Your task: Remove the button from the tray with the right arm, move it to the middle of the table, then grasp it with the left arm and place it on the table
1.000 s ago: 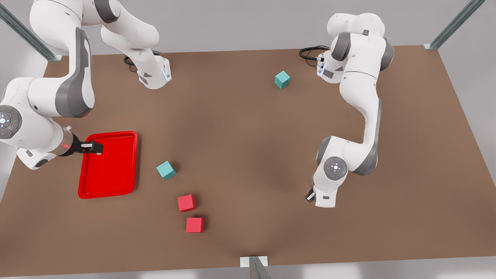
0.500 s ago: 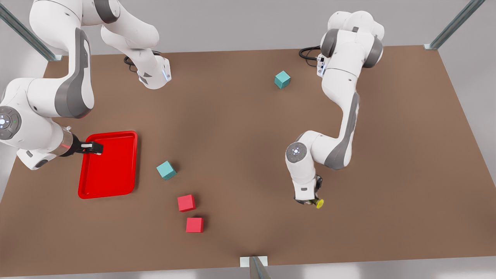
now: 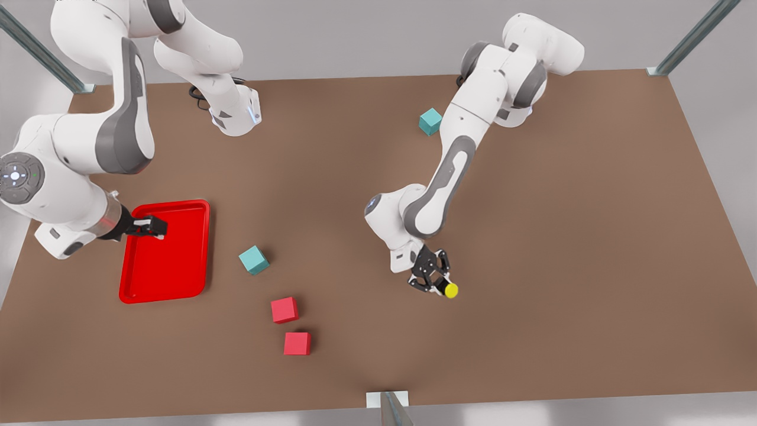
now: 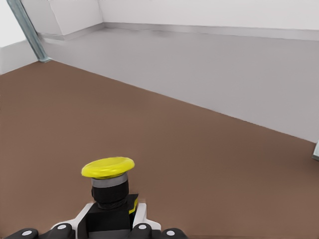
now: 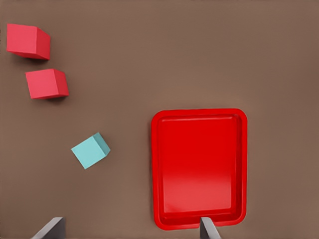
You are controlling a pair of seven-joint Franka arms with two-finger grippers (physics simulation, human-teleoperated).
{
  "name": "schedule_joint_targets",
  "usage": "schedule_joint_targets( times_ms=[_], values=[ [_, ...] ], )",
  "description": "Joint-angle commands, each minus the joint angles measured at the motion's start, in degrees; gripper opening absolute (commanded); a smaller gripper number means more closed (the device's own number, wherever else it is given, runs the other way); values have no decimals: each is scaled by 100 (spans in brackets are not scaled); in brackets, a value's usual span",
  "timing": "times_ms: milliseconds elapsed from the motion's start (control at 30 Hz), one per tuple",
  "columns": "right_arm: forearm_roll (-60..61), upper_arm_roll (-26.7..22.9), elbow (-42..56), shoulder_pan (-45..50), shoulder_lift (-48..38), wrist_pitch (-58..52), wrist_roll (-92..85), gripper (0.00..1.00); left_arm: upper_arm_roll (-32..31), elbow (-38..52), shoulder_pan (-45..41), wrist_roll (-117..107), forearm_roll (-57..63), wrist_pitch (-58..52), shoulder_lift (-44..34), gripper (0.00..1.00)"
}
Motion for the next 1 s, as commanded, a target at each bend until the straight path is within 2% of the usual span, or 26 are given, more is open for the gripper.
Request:
schedule_joint_targets(
  times_ms=[0,267,633,967],
  values=[
    [15,-12,19,-91,33,175,31,100,4,6,-28,-3695,349,-245,44,33],
    [288,-47,10,-57,297,369,-31,100,4,-108,-282,-3467,1193,-772,396,33],
    [358,5,300,-118,394,421,-39,100,4,-126,-599,-3502,1439,-1265,818,33],
    [349,6,291,-74,508,711,-39,100,4,-213,-705,-3616,1509,-1273,1081,33]
  ],
)
